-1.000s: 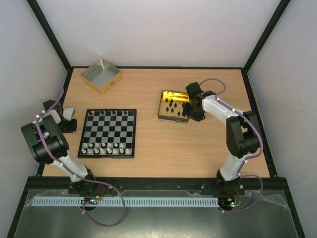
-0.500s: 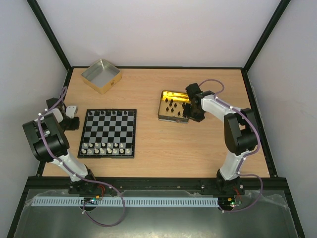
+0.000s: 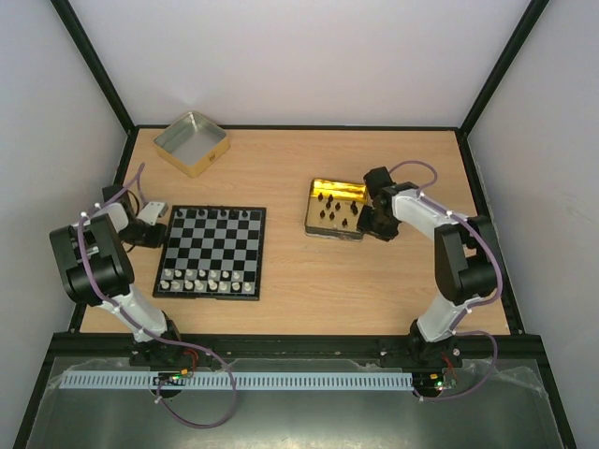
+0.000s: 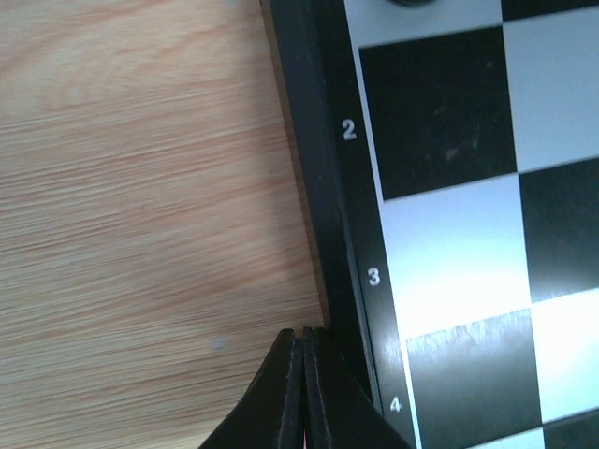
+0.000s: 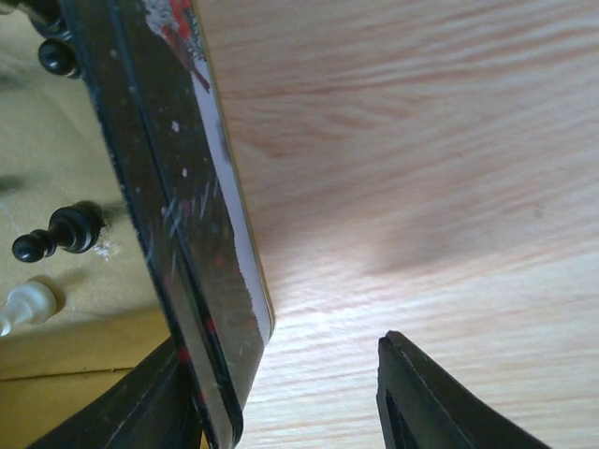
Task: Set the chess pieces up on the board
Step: Move the chessboard to the center of the board.
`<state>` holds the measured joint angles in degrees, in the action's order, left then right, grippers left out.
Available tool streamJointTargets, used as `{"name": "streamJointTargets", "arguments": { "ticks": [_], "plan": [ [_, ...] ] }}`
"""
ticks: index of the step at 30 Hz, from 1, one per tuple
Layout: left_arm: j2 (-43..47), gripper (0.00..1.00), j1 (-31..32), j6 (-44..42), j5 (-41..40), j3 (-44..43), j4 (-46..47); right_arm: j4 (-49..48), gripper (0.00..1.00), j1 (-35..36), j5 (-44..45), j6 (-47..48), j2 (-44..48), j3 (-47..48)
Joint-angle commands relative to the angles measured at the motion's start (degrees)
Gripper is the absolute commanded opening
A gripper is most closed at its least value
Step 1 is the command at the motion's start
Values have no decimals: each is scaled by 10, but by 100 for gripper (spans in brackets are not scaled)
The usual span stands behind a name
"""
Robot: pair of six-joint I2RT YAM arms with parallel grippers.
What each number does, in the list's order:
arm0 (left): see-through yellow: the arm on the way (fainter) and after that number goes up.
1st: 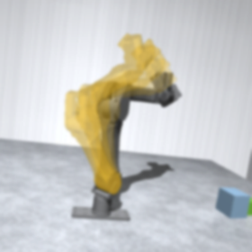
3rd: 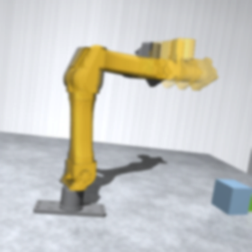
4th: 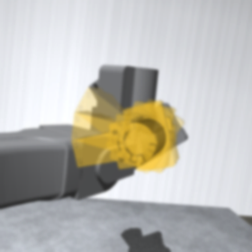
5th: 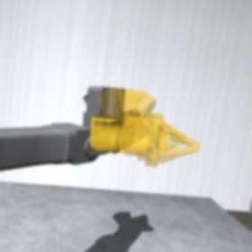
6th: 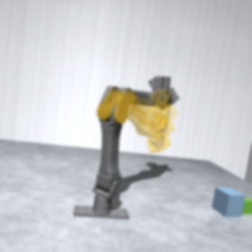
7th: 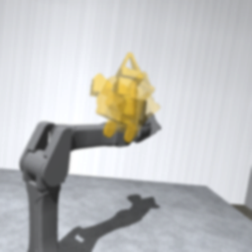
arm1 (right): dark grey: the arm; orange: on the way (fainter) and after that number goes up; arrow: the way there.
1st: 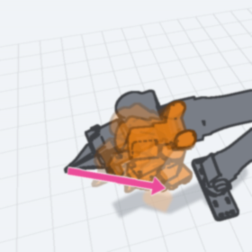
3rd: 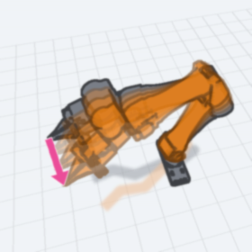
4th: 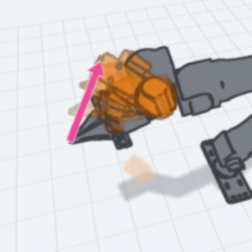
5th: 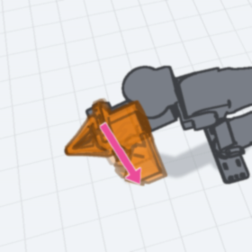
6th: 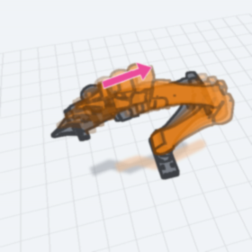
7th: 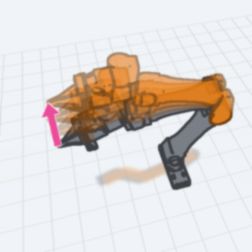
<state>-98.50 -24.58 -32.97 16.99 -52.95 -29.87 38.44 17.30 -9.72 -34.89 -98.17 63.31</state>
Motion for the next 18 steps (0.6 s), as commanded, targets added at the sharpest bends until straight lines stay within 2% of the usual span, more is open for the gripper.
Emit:
{"name": "streamJointTargets", "arguments": {
  "ticks": [1,10,18],
  "plan": [
    [-39,2,44,-15,-6,69,-138,28,46,-17,18,6,39,-36],
    [-31,2,130,-2,9,80,-154,115,44,-33,38,-9,116,-75],
    [-35,2,191,-18,3,73,-185,135,45,-36,28,-45,174,-133]
  ]
}}
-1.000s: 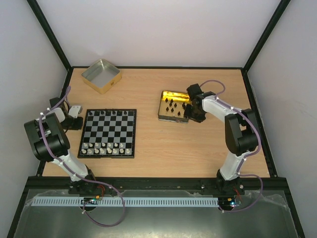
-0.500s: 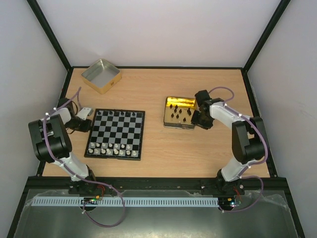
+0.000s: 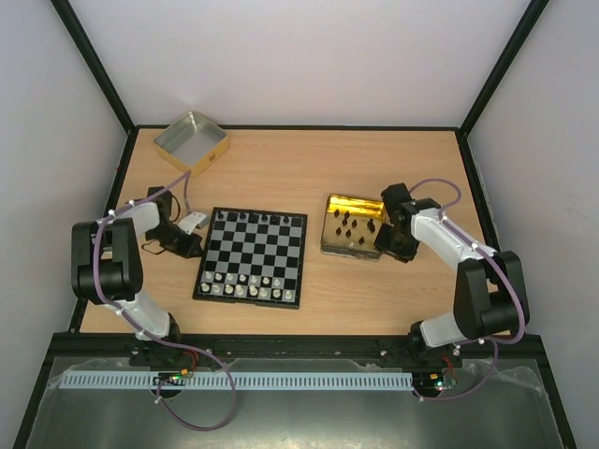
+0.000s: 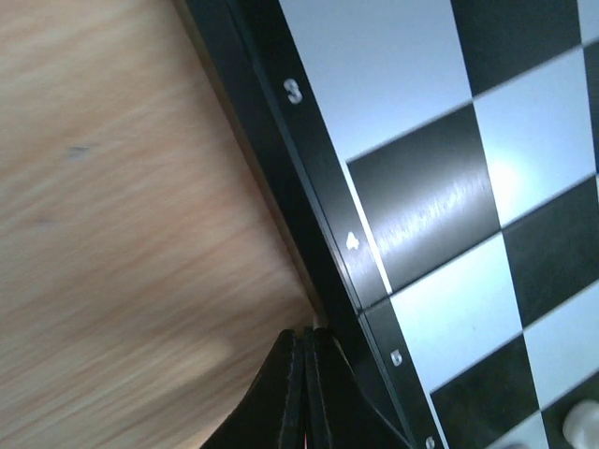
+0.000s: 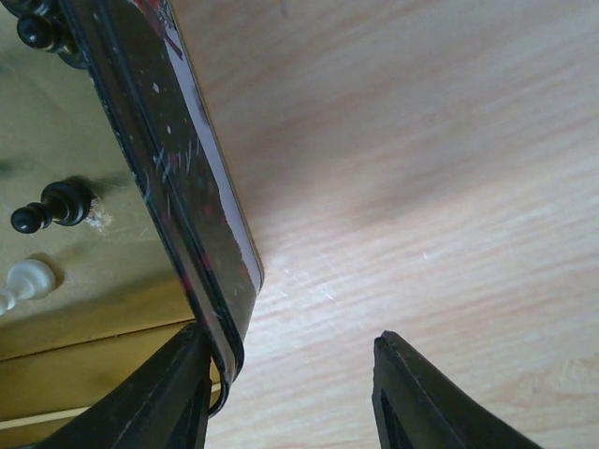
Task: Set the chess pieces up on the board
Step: Move the chessboard to the center of the board.
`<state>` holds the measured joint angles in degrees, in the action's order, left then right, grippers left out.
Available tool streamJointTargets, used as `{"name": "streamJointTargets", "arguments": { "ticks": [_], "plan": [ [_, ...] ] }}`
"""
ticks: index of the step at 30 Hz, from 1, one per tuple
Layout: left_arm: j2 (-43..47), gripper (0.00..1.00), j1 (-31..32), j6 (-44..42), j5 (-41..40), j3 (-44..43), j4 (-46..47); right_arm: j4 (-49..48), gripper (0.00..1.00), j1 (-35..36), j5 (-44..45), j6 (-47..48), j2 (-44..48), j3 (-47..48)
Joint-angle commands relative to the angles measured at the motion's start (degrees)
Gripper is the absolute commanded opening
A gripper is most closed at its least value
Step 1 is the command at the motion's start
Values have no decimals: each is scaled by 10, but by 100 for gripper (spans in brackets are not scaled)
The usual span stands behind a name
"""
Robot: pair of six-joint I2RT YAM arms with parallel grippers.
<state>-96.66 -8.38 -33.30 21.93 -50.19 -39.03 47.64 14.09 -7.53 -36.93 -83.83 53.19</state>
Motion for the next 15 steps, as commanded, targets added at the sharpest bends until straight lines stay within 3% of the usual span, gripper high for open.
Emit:
{"name": "streamJointTargets", "arguments": {
  "ticks": [1,15],
  "plan": [
    [-53,2,33,-16,-47,46,-93,44,45,-4,7,-28,37,-39],
    [-55,2,104,-31,-39,57,-95,92,45,-49,48,-63,130,-77]
  ]
}}
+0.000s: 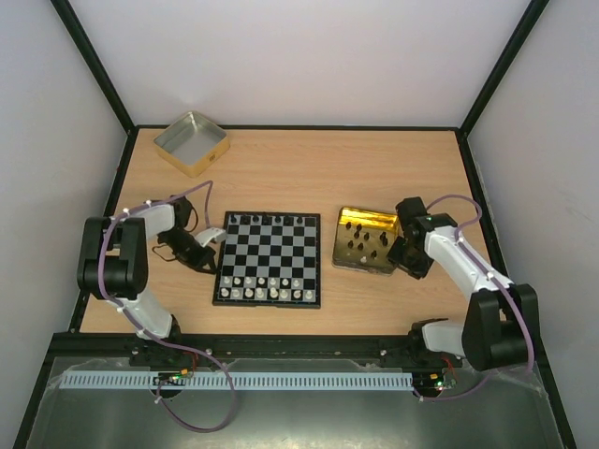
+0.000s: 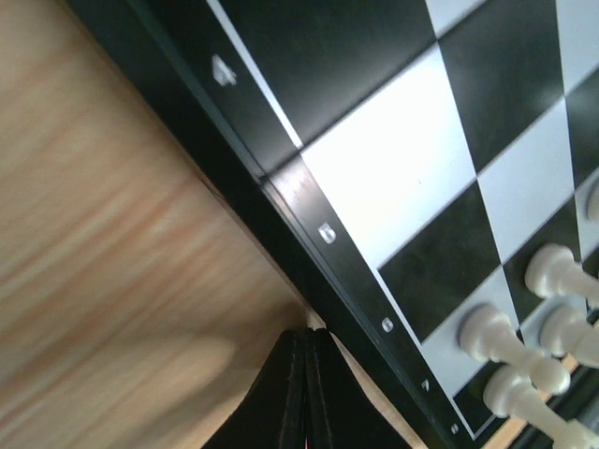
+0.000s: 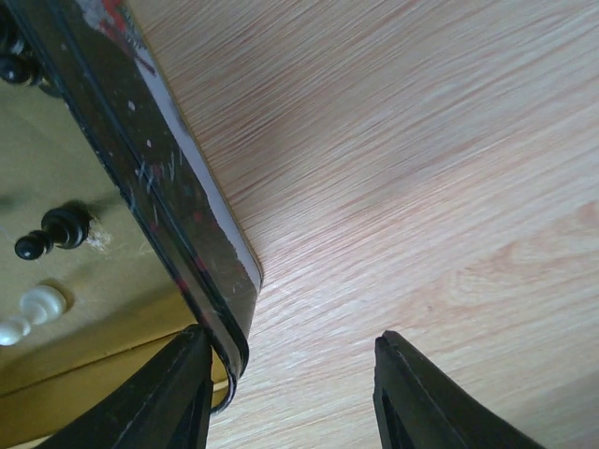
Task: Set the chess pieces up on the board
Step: Move the chessboard to the center of the board.
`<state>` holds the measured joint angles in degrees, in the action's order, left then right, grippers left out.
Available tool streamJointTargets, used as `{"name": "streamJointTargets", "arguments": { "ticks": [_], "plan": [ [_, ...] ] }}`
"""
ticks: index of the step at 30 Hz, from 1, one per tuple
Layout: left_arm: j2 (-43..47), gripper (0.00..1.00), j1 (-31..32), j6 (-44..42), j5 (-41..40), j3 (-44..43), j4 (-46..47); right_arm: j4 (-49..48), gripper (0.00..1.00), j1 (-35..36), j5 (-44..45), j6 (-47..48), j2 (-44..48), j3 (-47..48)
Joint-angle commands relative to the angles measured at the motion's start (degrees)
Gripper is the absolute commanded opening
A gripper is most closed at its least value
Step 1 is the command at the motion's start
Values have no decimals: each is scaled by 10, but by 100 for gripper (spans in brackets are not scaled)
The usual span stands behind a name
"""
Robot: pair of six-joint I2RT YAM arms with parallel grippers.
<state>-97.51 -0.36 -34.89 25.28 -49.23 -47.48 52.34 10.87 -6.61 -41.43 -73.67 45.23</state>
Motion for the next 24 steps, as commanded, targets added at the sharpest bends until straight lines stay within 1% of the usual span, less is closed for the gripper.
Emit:
{"name": "streamJointTargets", "arguments": {
  "ticks": [1,4,9,17,20,24],
  "plan": [
    [-46,2,30,-14,-73,48,-8,49,46,-17,45,-20,31,8],
    [-51,2,46,-7,-74,46,2,64,48,-17,53,-24,39,24],
    [-66,2,64,8,-50,30,10,89,49,-17,67,-28,53,53],
    [-71,2,90,35,-51,21,33,103,51,-17,72,-17,76,68],
    [-77,2,92,45,-65,11,42,106,51,-17,70,-4,74,79],
    [-80,2,89,58,-103,1,66,107,52,-17,76,10,68,89]
  ]
}}
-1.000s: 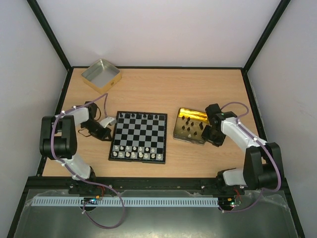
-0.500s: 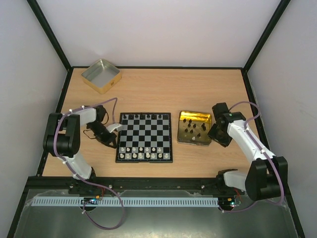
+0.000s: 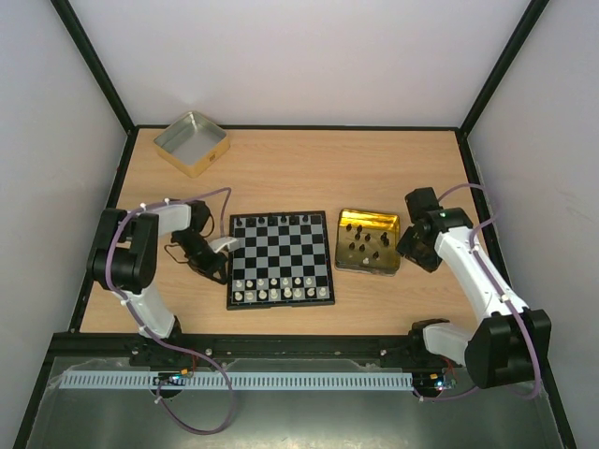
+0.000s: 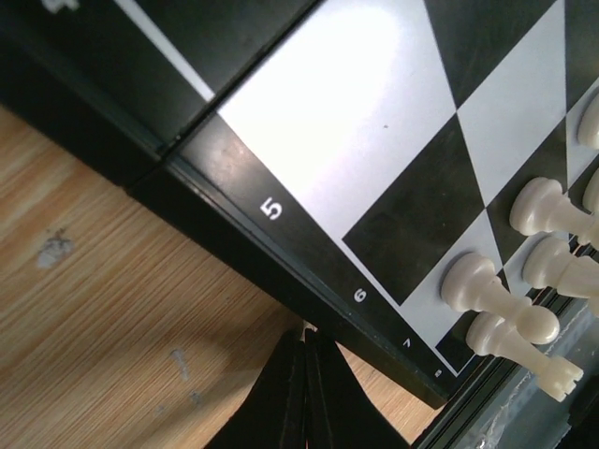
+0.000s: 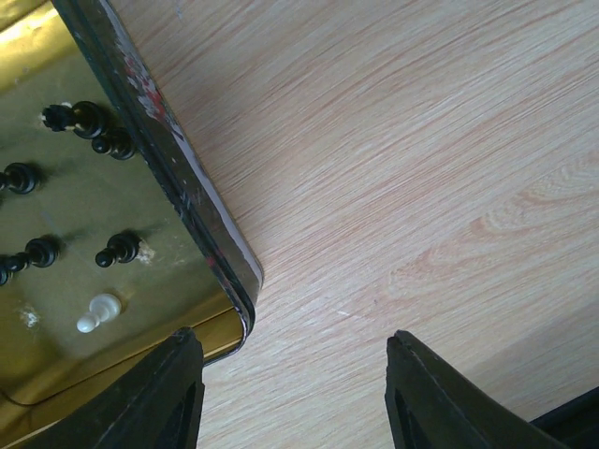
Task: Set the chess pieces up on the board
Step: Move the chessboard to the center of the board, then pick up the chess piece from the storage box.
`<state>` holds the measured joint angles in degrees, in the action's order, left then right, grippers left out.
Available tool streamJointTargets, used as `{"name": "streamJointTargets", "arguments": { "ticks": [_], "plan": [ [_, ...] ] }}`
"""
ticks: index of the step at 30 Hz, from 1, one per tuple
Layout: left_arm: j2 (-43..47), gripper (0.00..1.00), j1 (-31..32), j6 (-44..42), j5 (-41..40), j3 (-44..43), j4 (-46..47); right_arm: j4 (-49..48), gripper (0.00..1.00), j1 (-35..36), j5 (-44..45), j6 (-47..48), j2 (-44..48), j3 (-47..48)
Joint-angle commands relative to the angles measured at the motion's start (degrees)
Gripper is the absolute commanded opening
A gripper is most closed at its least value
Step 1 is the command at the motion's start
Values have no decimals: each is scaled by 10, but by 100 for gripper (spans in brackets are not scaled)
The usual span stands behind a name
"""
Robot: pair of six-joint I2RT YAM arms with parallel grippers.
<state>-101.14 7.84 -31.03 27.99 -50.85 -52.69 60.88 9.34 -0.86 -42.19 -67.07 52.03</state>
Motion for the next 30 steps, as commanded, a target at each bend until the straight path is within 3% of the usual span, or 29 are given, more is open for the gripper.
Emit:
{"name": "streamJointTargets", "arguments": {
  "ticks": [1,10,18,19,21,24,27,30],
  "plan": [
    [-47,2,5,25,-141,12,124,22,52,-2,17,20,0,21],
    [-66,2,-20,59,-194,-56,154,-9,54,-2,-31,56,-13,26],
    [-15,3,-49,60,-209,-69,117,-18,57,-1,-61,82,-61,113],
    [-6,7,-57,62,-210,-79,104,-19,57,0,-62,88,-74,122],
    [17,30,-73,71,-211,-103,78,-28,57,19,-57,89,-94,133],
    [53,53,-78,79,-225,-141,38,-66,56,53,-52,74,-105,119],
    [74,68,-79,91,-241,-171,-3,-102,56,59,-68,61,-97,81],
    [96,77,-78,97,-237,-180,-25,-115,54,67,-52,62,-84,60]
  ]
}}
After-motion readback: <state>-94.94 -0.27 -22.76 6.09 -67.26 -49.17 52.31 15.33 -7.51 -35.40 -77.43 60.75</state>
